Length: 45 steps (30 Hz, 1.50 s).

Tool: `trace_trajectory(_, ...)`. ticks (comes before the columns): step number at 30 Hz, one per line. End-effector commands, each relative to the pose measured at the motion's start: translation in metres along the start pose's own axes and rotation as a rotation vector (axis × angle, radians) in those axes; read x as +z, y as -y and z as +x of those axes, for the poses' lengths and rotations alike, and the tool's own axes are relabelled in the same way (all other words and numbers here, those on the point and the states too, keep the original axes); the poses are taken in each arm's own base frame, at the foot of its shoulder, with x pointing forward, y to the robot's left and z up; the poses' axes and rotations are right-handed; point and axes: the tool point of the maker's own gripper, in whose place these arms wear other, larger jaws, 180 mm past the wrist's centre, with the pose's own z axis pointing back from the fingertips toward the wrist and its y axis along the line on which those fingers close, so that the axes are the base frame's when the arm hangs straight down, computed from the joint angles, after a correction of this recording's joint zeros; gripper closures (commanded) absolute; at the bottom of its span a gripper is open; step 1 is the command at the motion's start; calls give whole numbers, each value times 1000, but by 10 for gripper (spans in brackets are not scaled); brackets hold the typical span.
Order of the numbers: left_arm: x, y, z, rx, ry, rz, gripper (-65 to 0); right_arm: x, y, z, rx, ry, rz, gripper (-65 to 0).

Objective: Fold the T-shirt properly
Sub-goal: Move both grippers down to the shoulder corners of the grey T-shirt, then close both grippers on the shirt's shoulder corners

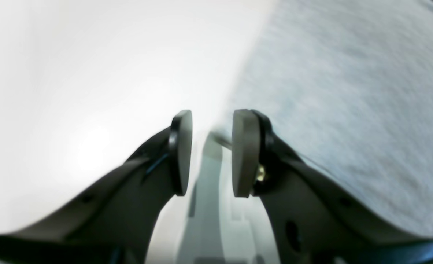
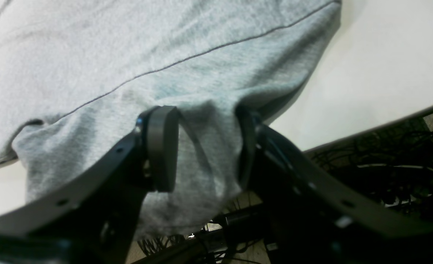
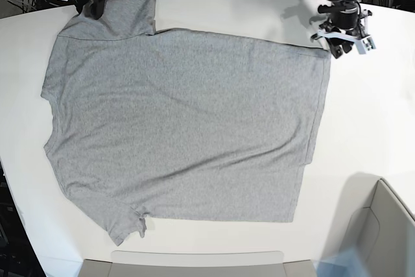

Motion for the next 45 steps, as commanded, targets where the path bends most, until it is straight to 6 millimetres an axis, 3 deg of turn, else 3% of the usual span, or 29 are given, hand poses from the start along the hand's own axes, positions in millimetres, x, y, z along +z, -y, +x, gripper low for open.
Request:
trace_trajectory(1,2,-3,8,-3,20,2,-194,4,1,0,2,-5,2,-257)
trace_trajectory(7,2,-6,-3,-11,-57,2,-194,4,1,0,3,-5,2,-257)
trace_trajectory(11,-3,18,-1,-61,-84,-110,-194,3,1,1,3,-5,4,-257)
trace_trajectory(23,-32,31,-53,-15,-246,-186,-193,4,-1,-2,6,-14,12,-256)
trace_trajectory(25,-33,33,-54,-16,-249,-190,-190,4,-1,-2,6,-14,12,-240)
trace_trajectory(27,-33,36,-55,-16,-252,-196,-155,4,-1,-2,6,-14,12,-170)
trace_trajectory(30,-32,30,-53,-4,-244,-179,-10,3,0,0,9,-11,9,-28)
trace_trajectory(31,-32,28,-52,-1,-240,-173,0,4,1,0,9,-11,8,0)
trace_trajectory(35,-30,21,-48,1,-229,-158,0,5,2,4,8,2,5,0)
trace_trajectory(38,-20,13,-42,-5,-205,-136,0,3,1,18,17,32,16,0)
trace_trajectory(45,4,32,-11,-27,-94,-153,0,-4,-11,47,61,77,83,0)
